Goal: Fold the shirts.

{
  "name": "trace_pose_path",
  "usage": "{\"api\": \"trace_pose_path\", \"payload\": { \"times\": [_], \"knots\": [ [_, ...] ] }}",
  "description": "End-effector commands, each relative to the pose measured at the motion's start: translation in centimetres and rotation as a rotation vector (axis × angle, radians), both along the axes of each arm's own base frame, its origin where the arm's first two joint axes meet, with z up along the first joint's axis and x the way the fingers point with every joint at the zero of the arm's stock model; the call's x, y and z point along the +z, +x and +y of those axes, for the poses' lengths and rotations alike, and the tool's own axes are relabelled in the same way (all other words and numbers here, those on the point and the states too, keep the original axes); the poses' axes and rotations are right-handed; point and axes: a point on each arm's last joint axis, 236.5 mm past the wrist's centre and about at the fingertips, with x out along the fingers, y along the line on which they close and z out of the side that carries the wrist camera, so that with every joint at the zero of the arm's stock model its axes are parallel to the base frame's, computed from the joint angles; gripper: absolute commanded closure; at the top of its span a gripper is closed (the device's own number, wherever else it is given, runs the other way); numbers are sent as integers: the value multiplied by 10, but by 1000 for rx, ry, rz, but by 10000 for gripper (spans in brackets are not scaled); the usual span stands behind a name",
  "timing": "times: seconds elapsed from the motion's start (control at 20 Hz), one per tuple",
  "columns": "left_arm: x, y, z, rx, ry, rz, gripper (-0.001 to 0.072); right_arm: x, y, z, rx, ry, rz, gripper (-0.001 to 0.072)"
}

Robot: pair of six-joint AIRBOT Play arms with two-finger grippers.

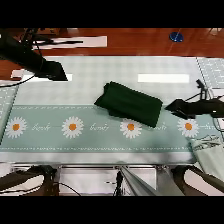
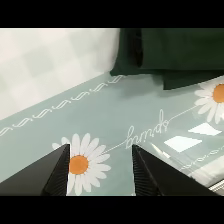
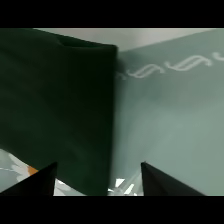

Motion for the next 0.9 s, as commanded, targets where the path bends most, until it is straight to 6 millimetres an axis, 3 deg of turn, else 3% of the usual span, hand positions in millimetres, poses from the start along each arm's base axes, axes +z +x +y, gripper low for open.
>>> {"api": "trace_pose_path", "payload": {
  "times": [0.0, 0.2, 0.4, 0.55, 0.65, 0.85],
  "knots": [
    [-2, 1, 7, 27, 26, 3, 233, -24, 17, 49, -26, 153, 16, 123],
    [-4, -7, 8, 15, 35, 38, 234, -68, 14, 93, 10, 95, 91, 124],
    [-4, -12, 9, 10, 37, 50, 234, -75, 15, 104, 17, 78, 87, 131],
    [-4, -12, 9, 10, 37, 50, 234, -66, 16, 101, 21, 91, 70, 131],
    [-4, -12, 9, 9, 37, 50, 233, -47, 17, 97, 48, 106, 28, 131],
    [-4, -11, 9, 10, 37, 48, 234, -6, 23, 68, 14, 99, -65, 131]
  ]
}}
